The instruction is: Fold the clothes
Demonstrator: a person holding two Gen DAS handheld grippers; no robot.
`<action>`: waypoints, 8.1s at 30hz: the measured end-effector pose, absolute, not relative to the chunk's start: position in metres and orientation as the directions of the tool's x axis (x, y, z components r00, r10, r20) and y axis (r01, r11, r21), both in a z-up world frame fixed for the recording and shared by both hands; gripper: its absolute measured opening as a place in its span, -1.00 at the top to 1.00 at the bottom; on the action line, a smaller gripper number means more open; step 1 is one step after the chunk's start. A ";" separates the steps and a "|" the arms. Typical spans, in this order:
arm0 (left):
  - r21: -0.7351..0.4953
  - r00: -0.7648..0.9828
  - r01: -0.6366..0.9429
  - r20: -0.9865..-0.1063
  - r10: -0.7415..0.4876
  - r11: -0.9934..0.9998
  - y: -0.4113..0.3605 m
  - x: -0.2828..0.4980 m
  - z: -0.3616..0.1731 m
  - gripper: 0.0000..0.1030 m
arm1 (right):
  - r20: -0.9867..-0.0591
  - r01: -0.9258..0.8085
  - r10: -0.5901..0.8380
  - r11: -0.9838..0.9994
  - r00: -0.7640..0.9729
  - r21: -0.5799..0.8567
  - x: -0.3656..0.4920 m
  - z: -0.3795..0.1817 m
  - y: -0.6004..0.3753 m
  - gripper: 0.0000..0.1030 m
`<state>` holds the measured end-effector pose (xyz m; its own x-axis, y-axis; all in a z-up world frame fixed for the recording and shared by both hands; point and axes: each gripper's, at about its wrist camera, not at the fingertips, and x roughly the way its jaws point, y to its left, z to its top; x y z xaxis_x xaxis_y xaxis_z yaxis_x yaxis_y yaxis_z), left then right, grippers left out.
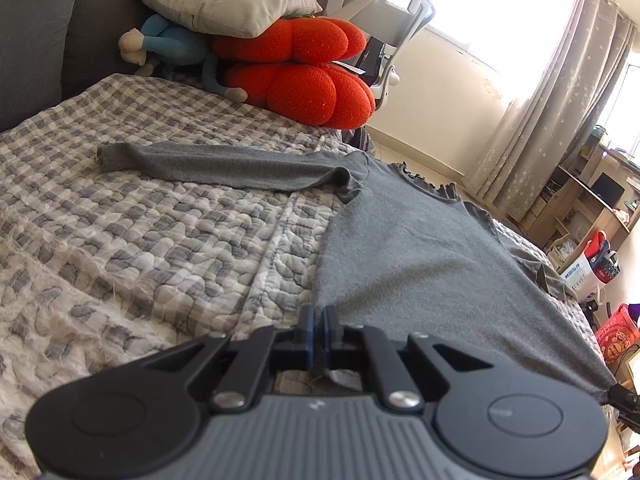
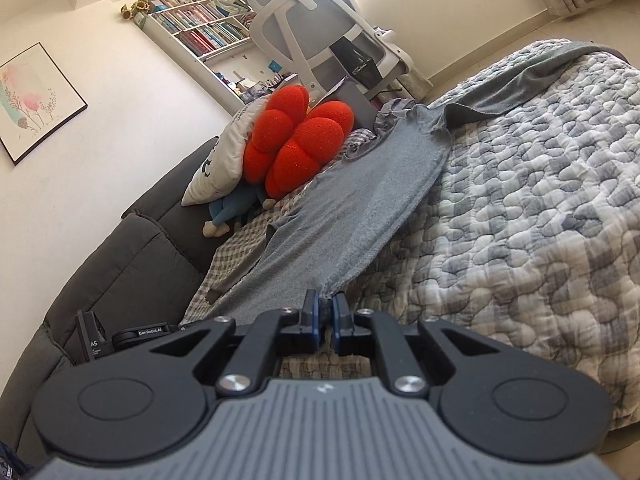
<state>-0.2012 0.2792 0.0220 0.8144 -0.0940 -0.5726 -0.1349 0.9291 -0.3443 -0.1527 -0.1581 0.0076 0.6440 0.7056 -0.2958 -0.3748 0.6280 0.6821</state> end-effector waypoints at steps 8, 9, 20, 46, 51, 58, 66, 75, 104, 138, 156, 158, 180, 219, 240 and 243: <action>-0.301 0.785 -0.209 -0.619 -0.024 0.930 0.293 -0.207 0.012 0.91 | -0.388 -0.314 0.619 0.728 0.683 0.609 -0.153 0.007 -0.173 0.72; -0.300 0.786 -0.211 -0.618 -0.021 0.930 0.294 -0.206 0.013 0.91 | -0.390 -0.294 0.600 0.738 0.699 0.608 -0.152 0.007 -0.178 0.72; -0.320 0.806 -0.139 -0.587 -0.081 0.937 0.264 -0.176 0.034 0.20 | -0.371 0.062 0.367 0.634 0.853 0.770 -0.088 -0.011 -0.265 -0.19; -0.285 0.777 -0.104 -0.621 -0.101 0.953 0.220 -0.131 0.032 0.05 | -0.389 0.251 0.121 0.587 0.913 0.770 0.081 -0.036 -0.309 0.77; -0.280 0.782 -0.106 -0.617 -0.094 0.954 0.222 -0.132 0.033 0.04 | -0.260 0.032 0.168 0.782 0.951 0.622 0.082 0.023 -0.272 0.77; -0.328 0.788 -0.150 -0.610 -0.088 0.933 0.236 -0.136 0.028 0.02 | -0.123 -0.492 0.541 0.822 0.832 0.287 0.031 0.106 -0.120 0.80; -0.337 0.800 -0.166 -0.596 -0.073 0.927 0.257 -0.156 0.031 -0.02 | -0.532 -0.758 0.612 0.646 0.585 -0.092 -0.030 0.024 0.039 0.69; -0.337 0.808 -0.124 -0.580 -0.102 0.933 0.258 -0.155 0.029 -0.08 | -0.496 -0.646 0.608 0.754 0.620 0.119 -0.010 0.035 -0.010 -0.03; -0.360 0.795 -0.059 -0.581 -0.174 0.931 0.244 -0.154 0.027 -0.17 | -0.571 -0.868 0.722 0.495 0.391 0.032 -0.071 0.008 -0.002 0.89; -0.212 0.791 -0.040 -0.603 -0.098 0.977 0.198 -0.072 0.017 0.93 | -0.408 0.081 0.334 0.681 0.850 0.728 0.067 -0.029 -0.171 0.82; -0.289 0.871 -0.053 -0.481 -0.097 0.956 0.223 -0.095 0.038 0.93 | -0.457 -0.225 0.451 0.856 0.766 0.466 0.081 -0.018 -0.136 0.10; -0.286 0.859 -0.072 -0.504 -0.086 0.956 0.226 -0.093 0.032 0.93 | -0.476 -0.277 0.454 0.875 0.753 0.397 0.080 -0.015 -0.125 0.21; -0.415 0.809 -0.112 -0.566 -0.160 0.903 0.257 -0.101 0.007 0.93 | -0.500 -0.382 0.559 0.825 0.662 0.416 0.126 0.006 -0.130 -0.04; -0.354 0.797 -0.112 -0.590 -0.129 0.929 0.251 -0.073 0.002 0.92 | -0.503 -0.471 0.466 0.873 0.727 0.129 0.220 0.006 -0.079 0.48; -0.339 0.790 -0.118 -0.601 -0.118 0.933 0.255 -0.065 0.001 0.91 | -0.554 -0.371 0.355 0.924 0.753 0.087 0.226 -0.010 -0.075 0.46; -0.330 0.787 -0.114 -0.605 -0.118 0.937 0.257 -0.068 0.004 0.87 | -0.532 -0.312 0.313 0.945 0.787 0.095 0.207 0.000 -0.086 0.01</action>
<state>-0.0675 0.2573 0.0044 0.7873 -0.1178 -0.6052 -0.1137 0.9370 -0.3303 0.2066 -0.0864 0.0005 0.7865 0.3129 -0.5324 -0.3116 0.9454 0.0952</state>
